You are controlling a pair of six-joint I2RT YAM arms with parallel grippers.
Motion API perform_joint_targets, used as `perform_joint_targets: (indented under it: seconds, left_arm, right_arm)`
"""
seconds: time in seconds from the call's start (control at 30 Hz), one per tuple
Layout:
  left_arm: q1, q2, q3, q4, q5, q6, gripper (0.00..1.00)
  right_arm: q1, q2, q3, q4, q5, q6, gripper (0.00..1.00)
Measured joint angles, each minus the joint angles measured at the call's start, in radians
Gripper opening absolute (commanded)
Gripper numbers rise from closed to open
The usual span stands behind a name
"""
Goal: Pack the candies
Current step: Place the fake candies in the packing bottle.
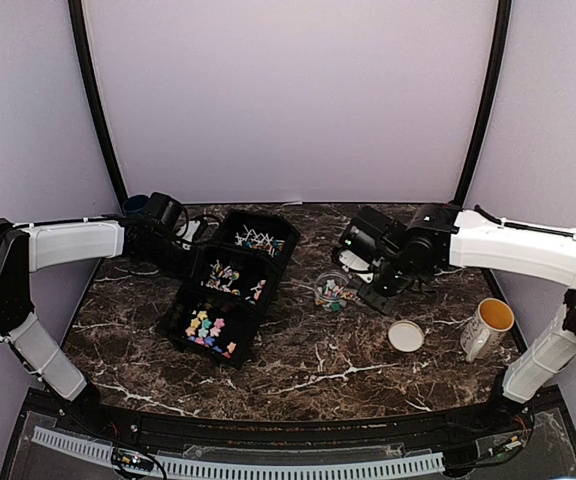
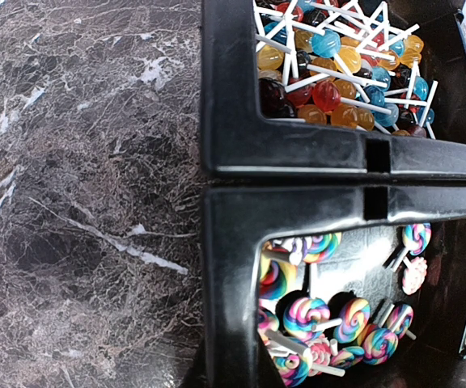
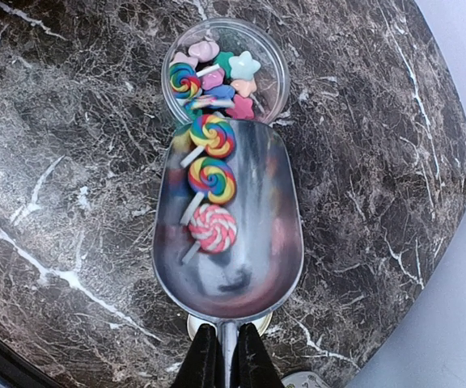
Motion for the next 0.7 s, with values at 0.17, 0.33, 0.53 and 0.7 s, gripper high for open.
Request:
perform_joint_targets:
  seconds: [0.17,0.33,0.53,0.7]
  left_arm:
    - [0.0,0.0,0.0,0.0,0.0,0.0,0.0]
    - [0.0,0.0,0.0,0.0,0.0,0.0,0.0]
    - [0.0,0.0,0.0,0.0,0.0,0.0,0.0]
    - [0.0,0.0,0.0,0.0,0.0,0.0,0.0]
  right_arm:
    - [0.0,0.013,0.026,-0.027,0.003,-0.003,0.0]
    - [0.0,0.029,0.047,-0.053,0.014,-0.005,0.0]
    - [0.0,0.048,0.07,-0.073,0.04,-0.014,0.0]
    - [0.0,0.058,0.1,-0.089,0.076,-0.023,0.0]
